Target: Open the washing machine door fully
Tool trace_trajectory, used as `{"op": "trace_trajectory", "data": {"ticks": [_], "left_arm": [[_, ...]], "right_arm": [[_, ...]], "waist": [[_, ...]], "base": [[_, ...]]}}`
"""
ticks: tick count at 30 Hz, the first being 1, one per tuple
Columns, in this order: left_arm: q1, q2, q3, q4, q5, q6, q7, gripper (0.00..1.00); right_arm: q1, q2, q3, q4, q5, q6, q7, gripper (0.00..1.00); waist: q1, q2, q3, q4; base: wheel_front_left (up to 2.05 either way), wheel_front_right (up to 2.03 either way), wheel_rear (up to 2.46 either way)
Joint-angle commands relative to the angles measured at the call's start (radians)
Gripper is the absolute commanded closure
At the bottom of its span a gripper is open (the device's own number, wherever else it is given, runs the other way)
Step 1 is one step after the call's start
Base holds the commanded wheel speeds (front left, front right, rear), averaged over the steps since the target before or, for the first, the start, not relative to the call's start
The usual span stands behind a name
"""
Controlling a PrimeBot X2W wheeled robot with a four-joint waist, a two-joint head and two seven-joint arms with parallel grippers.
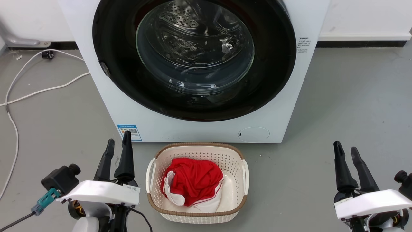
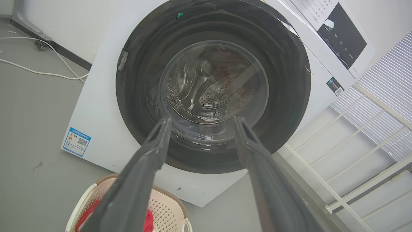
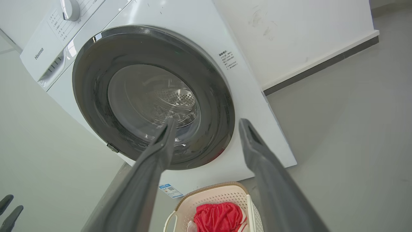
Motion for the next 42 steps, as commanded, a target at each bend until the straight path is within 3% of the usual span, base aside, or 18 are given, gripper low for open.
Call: {"op": "trace_trajectory", "data": {"ticks": [1, 22, 42], "left_arm": [[-0.021, 0.002, -0.001, -0.007, 0.046, -0.001, -0.013, 0.00], [-0.033, 0.023, -0.037, 0.011, 0.326, 0.038, -0.065, 0.00], [-0.044, 0.038, -0.087, 0.054, 0.506, 0.056, -0.111, 0.00]], "right_arm": [[-0.002, 0.001, 0.003, -0.023, -0.050, 0.000, -0.009, 0.00], [0.018, 0.004, 0.013, -0.049, -0.300, 0.000, -0.015, 0.00], [0.038, 0.006, -0.001, -0.066, -0.488, 0.000, -0.003, 0.00]], "waist": [[0.0000, -0.0001, 0.000, -0.001], [0.0000, -0.0001, 0.002, -0.001], [0.0000, -0.0001, 0.001, 0.003]], "base": [[0.00, 0.00, 0.00], [0.00, 0.00, 0.00], [0.00, 0.00, 0.00]]}}
